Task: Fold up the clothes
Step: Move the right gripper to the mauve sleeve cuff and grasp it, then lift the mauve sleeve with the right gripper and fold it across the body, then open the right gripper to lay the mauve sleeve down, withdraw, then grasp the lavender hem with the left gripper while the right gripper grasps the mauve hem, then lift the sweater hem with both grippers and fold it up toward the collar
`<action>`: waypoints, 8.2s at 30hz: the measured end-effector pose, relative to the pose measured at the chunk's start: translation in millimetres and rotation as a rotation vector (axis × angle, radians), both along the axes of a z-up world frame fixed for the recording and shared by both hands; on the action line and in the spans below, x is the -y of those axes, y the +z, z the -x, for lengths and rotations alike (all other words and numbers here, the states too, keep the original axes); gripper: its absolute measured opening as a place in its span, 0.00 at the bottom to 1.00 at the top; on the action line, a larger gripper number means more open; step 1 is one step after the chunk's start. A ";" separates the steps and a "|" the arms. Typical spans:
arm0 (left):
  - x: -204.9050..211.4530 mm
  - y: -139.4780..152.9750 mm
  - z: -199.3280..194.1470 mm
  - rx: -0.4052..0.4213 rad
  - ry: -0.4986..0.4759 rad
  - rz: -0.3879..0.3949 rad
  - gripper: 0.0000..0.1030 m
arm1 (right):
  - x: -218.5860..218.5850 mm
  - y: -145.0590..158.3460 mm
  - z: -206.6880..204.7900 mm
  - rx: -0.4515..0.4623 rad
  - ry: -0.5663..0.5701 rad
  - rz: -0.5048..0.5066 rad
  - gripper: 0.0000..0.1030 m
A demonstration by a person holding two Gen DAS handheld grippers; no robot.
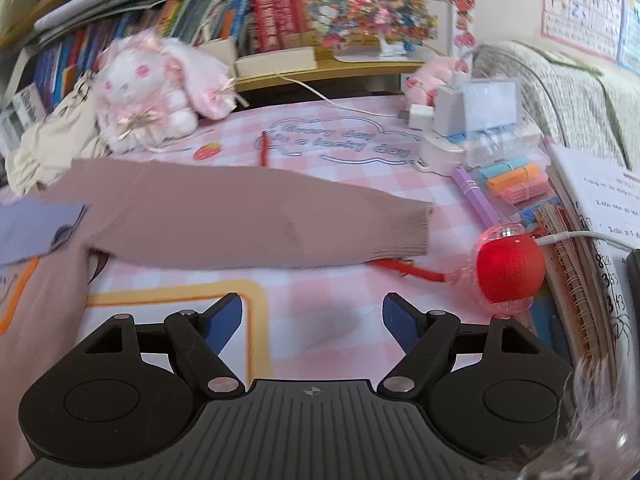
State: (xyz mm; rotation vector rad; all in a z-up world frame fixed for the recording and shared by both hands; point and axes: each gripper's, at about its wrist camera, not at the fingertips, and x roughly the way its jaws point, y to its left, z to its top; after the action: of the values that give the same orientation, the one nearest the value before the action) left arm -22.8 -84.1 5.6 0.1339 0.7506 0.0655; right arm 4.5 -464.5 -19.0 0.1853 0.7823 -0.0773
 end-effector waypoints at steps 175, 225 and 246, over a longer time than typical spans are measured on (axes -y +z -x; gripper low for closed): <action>-190.2 -18.3 60.8 -0.154 0.177 0.317 0.06 | -168.9 -1.2 88.7 -0.123 0.334 -0.402 0.08; -140.0 -21.3 111.3 -0.209 0.007 0.382 0.09 | -90.4 -15.3 160.4 -0.221 0.194 -0.486 0.12; -169.0 -2.8 166.9 -0.229 0.108 0.692 0.04 | -54.0 7.9 204.3 -0.249 0.289 -0.544 0.02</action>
State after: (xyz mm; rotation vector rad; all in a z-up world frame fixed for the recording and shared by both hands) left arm -189.7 84.9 2.8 -0.5668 0.9701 -0.1102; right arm -199.8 -410.4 -11.1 0.5830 1.0607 0.3971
